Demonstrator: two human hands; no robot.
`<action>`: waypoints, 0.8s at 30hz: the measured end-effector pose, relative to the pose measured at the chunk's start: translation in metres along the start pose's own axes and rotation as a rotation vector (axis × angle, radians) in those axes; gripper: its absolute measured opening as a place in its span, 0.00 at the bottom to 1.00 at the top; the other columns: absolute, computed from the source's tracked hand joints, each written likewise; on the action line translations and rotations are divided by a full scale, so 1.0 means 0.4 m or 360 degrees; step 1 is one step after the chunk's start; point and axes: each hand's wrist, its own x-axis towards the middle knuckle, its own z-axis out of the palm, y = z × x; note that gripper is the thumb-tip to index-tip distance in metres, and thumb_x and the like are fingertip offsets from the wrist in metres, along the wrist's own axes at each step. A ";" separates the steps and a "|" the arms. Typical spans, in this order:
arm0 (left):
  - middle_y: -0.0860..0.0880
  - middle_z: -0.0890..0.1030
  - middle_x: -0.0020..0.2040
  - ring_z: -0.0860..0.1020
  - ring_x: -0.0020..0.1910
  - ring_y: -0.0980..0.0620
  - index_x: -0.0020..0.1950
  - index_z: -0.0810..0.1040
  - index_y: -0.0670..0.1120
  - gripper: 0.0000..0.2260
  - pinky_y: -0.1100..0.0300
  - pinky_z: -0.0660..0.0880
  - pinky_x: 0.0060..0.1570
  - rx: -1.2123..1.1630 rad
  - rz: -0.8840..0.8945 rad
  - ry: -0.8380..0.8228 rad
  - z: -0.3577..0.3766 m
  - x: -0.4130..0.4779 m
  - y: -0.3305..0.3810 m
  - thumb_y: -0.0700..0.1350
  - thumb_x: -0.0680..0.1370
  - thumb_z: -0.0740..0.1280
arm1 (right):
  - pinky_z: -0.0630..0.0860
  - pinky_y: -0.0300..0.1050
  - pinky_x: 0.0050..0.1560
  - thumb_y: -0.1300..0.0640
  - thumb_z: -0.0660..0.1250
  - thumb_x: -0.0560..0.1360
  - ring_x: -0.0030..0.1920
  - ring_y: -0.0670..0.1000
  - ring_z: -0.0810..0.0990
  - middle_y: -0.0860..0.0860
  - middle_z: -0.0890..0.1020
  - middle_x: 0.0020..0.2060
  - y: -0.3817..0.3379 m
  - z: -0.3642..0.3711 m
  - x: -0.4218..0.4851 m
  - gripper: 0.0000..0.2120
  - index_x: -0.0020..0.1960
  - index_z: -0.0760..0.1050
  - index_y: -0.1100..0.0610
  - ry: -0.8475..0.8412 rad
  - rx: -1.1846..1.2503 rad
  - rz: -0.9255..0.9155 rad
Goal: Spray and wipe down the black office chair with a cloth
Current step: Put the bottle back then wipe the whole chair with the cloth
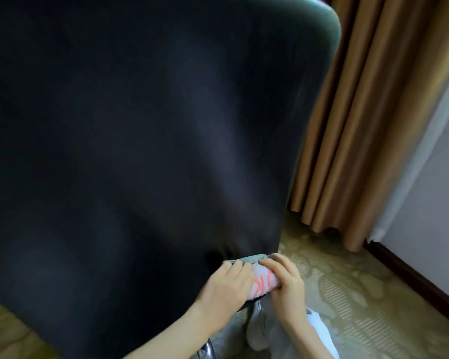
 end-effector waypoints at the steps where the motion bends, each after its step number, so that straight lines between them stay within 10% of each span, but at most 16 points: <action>1: 0.50 0.78 0.41 0.75 0.39 0.50 0.46 0.81 0.47 0.11 0.58 0.72 0.42 0.0001 -0.0013 0.0016 -0.017 0.005 -0.011 0.38 0.74 0.61 | 0.65 0.31 0.61 0.72 0.69 0.59 0.57 0.49 0.76 0.34 0.73 0.59 -0.019 -0.006 0.016 0.27 0.51 0.81 0.47 0.0035 -0.0013 -0.0013; 15: 0.45 0.81 0.48 0.79 0.45 0.45 0.52 0.80 0.42 0.08 0.52 0.75 0.47 0.0386 -0.0228 0.0867 -0.721 0.150 -0.455 0.38 0.76 0.65 | 0.71 0.50 0.62 0.64 0.73 0.70 0.57 0.56 0.77 0.55 0.80 0.55 -0.791 -0.276 0.384 0.14 0.55 0.80 0.58 0.0583 -0.0069 -0.1082; 24: 0.50 0.79 0.41 0.77 0.39 0.50 0.45 0.82 0.46 0.12 0.57 0.76 0.43 0.0409 -0.0121 0.0826 -0.505 0.115 -0.353 0.31 0.75 0.63 | 0.69 0.46 0.61 0.60 0.65 0.74 0.57 0.60 0.75 0.58 0.79 0.55 -0.537 -0.170 0.288 0.12 0.56 0.80 0.61 0.0487 -0.0297 -0.0966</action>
